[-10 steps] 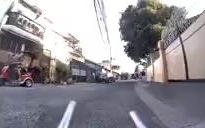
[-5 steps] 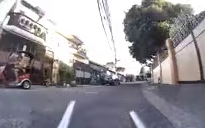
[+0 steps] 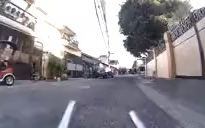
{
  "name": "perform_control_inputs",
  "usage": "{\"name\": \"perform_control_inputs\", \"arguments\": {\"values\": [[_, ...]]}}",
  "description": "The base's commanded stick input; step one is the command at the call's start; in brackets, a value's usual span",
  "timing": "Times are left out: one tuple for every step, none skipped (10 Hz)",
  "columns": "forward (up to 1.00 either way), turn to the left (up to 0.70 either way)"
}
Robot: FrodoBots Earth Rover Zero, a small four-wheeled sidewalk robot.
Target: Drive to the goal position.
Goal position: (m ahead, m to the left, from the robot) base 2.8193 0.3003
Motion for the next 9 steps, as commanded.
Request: {"name": "perform_control_inputs", "arguments": {"values": [[0.85, -0.34], [0.85, -0.34], [0.85, -0.34], [0.85, -0.34], [0.85, -0.34], [0.85, -0.34], [0.85, -0.34], [0.85, -0.34], [0.85, -0.3]]}}
